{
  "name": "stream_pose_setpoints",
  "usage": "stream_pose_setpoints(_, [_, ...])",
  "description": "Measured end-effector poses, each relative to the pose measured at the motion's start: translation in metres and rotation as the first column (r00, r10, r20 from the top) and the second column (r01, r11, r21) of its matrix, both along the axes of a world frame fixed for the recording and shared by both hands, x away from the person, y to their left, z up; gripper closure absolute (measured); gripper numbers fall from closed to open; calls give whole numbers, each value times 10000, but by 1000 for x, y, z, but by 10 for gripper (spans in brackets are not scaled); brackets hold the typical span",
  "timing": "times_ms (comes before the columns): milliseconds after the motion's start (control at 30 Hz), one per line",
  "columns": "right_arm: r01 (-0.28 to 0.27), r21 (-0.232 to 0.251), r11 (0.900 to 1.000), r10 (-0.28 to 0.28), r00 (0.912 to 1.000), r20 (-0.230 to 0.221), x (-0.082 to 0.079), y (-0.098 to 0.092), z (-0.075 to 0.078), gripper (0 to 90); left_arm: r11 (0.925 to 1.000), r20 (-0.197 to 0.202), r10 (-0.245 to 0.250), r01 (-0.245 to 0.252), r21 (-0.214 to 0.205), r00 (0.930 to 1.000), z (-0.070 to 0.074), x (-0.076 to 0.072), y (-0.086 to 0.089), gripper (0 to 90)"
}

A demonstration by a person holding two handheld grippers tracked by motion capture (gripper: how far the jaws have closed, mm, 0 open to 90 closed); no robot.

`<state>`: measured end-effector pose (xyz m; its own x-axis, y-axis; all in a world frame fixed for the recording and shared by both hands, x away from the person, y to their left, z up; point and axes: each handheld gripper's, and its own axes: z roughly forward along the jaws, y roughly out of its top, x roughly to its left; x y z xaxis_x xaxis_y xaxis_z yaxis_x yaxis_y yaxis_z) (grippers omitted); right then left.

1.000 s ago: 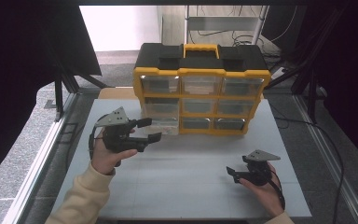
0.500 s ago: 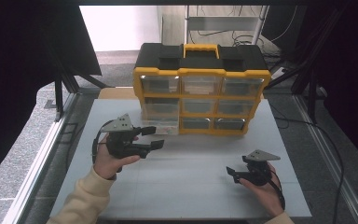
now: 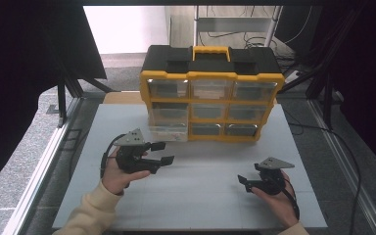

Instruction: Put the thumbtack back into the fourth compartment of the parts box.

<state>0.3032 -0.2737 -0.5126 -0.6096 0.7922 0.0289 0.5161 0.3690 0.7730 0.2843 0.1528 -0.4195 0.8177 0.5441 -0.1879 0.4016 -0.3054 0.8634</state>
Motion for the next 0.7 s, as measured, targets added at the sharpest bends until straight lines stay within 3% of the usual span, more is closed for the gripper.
stream_pose_setpoints(133, [6, 25, 10000, -6, 10000, 10, 0, 0, 0, 181, 9977, -100, 510, -505, 457, 9986, -16, -8, 9, 374])
stream_pose_setpoints(300, [-5, 37, 10000, 5, 10000, 36, 0, 0, 0, 181, 9889, -401, 1211, -1170, 921, 9918, -41, -17, 26, 331])
stream_pose_setpoints(467, [-24, 40, 10000, 23, 10000, 61, 0, 0, 1, 182, 9759, -643, 1842, -1748, 1308, 9808, -61, -22, 37, 271])
stream_pose_setpoints(700, [-28, 64, 10000, 27, 10000, 76, 0, 0, 1, 182, 9536, -331, 2537, -2442, 1762, 9667, -73, -27, 46, 228])
